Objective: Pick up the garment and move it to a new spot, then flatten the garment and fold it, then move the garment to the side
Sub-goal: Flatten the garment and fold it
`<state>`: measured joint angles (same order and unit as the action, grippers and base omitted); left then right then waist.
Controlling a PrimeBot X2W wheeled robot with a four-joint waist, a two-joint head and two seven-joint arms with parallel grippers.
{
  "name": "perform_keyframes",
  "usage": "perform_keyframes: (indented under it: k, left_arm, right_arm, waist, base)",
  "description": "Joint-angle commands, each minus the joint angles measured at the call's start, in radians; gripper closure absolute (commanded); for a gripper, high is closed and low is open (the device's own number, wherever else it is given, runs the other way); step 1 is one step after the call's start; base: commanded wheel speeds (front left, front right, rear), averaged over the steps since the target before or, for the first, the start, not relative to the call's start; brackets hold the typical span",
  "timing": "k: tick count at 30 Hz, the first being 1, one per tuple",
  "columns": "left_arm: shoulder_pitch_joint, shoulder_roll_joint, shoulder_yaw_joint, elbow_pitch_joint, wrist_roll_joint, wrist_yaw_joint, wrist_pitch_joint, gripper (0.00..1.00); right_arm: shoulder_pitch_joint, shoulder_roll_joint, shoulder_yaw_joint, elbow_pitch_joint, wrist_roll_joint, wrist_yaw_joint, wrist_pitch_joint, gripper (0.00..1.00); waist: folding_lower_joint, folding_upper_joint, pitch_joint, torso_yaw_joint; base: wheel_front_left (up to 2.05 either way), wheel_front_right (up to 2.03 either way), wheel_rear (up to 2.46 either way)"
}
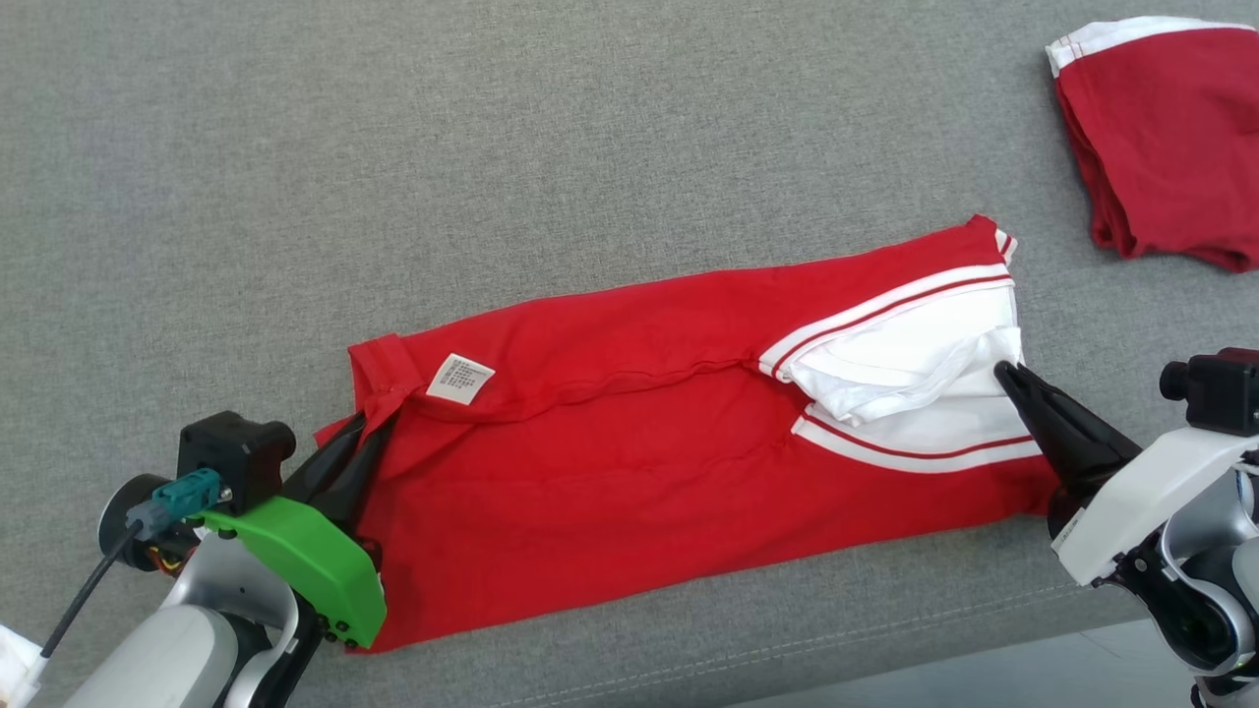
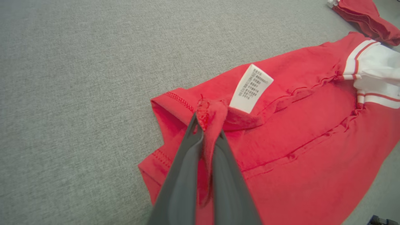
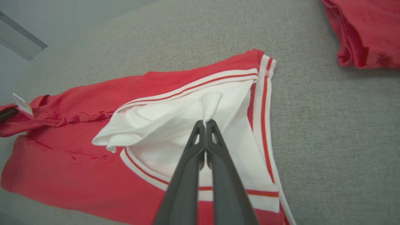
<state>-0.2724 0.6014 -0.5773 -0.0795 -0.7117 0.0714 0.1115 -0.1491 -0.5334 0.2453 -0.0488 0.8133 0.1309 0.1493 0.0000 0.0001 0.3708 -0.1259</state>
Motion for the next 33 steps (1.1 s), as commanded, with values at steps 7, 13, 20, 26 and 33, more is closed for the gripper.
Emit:
perform_keyframes:
  k: [7,13,20,26,33]
  left_arm:
    - [0.022,-0.041,0.011,0.051,-0.013,0.021,-0.054,0.59]
    - [0.068,-0.064,0.007,0.079,-0.022,0.050,-0.068,0.00]
    - [0.203,-0.085,0.073,0.036,-0.053,0.150,-0.174,0.00]
    - [0.280,-0.156,0.151,-0.018,0.007,0.247,-0.352,0.00]
    - [0.284,-0.301,0.252,-0.037,0.149,0.274,-0.376,0.00]
  right_arm:
    - [-0.023,-0.006,0.019,0.026,-0.005,-0.001,-0.009,1.00]
    - [0.003,-0.031,0.015,0.038,-0.009,-0.001,-0.006,0.00]
    - [0.096,-0.076,-0.111,0.007,0.082,-0.001,0.010,0.00]
    - [0.095,-0.036,-0.216,0.029,0.039,0.000,0.017,0.00]
    - [-0.001,0.036,-0.162,0.119,-0.029,0.000,0.083,0.00]
  waist:
    - [0.0000,-0.0001,0.003,-0.002]
    - [0.0000,-0.0001,-0.010,-0.007]
    - [0.0000,-0.0001,-0.048,-0.006]
    - [0.0000,-0.0001,-0.055,0.028]
    - [0.0000,-0.0001,-0.045,0.088]
  base:
    - [0.00,0.00,0.00]
    - [0.00,0.00,0.00]
    - [0.00,0.00,0.00]
    - [0.00,0.00,0.00]
    - [0.00,0.00,0.00]
